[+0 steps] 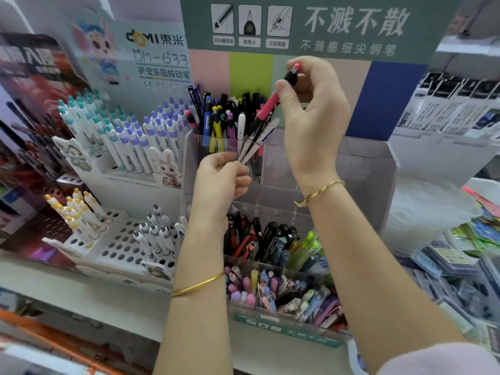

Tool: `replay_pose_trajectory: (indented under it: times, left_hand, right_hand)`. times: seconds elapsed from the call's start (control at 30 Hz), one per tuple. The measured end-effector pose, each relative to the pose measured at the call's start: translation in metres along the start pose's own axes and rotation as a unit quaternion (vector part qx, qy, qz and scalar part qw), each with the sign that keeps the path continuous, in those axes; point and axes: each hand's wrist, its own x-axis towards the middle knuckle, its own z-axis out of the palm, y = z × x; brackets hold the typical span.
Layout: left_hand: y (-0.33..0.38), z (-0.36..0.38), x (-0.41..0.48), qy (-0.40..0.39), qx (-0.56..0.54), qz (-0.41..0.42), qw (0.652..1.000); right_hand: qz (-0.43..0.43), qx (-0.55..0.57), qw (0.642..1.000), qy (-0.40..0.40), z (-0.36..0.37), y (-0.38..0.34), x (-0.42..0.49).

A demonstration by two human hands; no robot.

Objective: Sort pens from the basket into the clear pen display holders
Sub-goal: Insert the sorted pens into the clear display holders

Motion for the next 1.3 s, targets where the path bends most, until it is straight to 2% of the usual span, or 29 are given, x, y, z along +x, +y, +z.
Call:
replay_pose_trajectory:
  times: [0.2, 0.3, 0.5, 0.6, 0.73, 0.87, 0.93, 1.03, 1.1, 1.3]
  left_hand:
    - [0.002, -0.003, 0.001, 0.006, 0.001, -0.005, 1.000]
    - [0.004, -0.004, 0.001, 0.007, -0.008, -0.008, 1.000]
    - [0.006, -0.004, 0.002, 0.009, -0.010, -0.013, 1.000]
    - [0.008, -0.006, 0.002, 0.010, -0.006, -0.014, 1.000]
    - [0.008, -0.009, -0.001, 0.011, -0.009, -0.012, 1.000]
    - [0.000, -0.008, -0.008, 0.016, -0.007, -0.014, 1.000]
    - [-0.007, -0.009, -0.014, 0.025, -0.002, -0.020, 0.999]
    - [-0.023, -0.022, -0.026, 0.050, -0.001, -0.028, 0.998]
    - [-0.037, -0.042, -0.035, 0.082, -0.008, -0.045, 0.996]
    - [-0.089, -0.145, -0.083, 0.248, -0.027, -0.109, 0.962]
  right_hand:
    - [-0.026, -0.045, 0.998, -0.031, 0.014, 0.003, -0.002]
    - [-0.032, -0.097, 0.992, -0.070, 0.017, 0.006, -0.001]
    - [0.002, -0.250, 0.958, -0.141, 0.022, 0.015, -0.012]
    - [0.001, -0.282, 0.945, -0.163, 0.025, 0.014, -0.012]
    - [-0.003, -0.250, 0.958, -0.141, 0.020, 0.020, -0.017]
    - [-0.002, -0.177, 0.983, -0.053, 0.003, 0.013, -0.033]
    - [0.021, -0.127, 0.990, -0.055, -0.004, 0.001, -0.045]
    - [0.053, -0.042, 0.991, -0.113, -0.006, -0.020, -0.068]
    - [0.074, -0.010, 0.978, -0.196, 0.002, -0.032, -0.091]
    - [0.142, 0.060, 0.878, -0.453, 0.048, -0.074, -0.190]
